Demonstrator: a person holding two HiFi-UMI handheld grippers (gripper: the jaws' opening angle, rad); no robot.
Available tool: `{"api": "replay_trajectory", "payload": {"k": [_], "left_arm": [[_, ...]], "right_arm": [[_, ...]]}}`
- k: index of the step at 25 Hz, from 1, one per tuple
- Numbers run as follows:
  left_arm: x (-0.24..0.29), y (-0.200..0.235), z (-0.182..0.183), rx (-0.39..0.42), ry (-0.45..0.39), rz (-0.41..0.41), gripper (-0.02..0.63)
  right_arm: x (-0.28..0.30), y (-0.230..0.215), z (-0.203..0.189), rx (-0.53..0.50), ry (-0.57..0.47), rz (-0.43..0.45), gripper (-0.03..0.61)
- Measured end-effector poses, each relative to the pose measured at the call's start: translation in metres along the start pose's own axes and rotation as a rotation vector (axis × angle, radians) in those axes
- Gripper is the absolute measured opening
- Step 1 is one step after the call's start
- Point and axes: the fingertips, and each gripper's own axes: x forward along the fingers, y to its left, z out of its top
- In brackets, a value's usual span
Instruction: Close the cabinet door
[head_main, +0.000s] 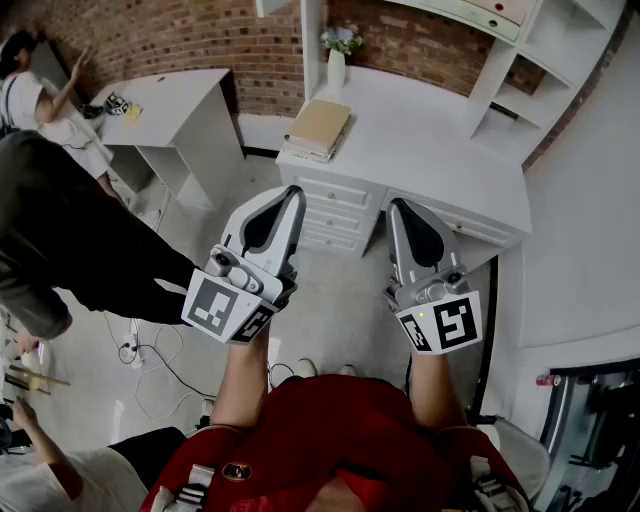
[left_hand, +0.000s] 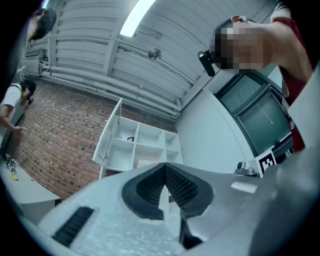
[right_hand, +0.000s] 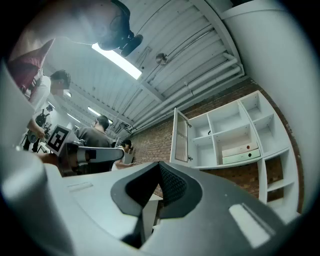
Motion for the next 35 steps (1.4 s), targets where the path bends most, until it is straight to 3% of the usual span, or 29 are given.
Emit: {"api": "replay_trajectory", "payload": {"k": [15,23,29,35], "left_arm": [[-0.028,0.04,0.005,-0.041,-0.011,-0.064,0.0],[-0.04,0.077,0.007,-0.054,-0.017,-0.052,0.0],[-0.02,0.11,-0.008,-0.045,0.0,-0.041,0.0],[0.028,0.151,-0.028,-0.012,0.025,-0.033,0.0]], "right_arm": [[0.029,0.039,-0.006,0.013,-0.001,-0.046,0.012],[0.057,0.054,-0.018,0.002,0.026,-0.03,0.012],[0.088,0.039,-0.04,0.022,0.022,-0.013,0.012],[0.133,-0.01,-0.063,0.052,-0.016,-0.015,0.014]]}}
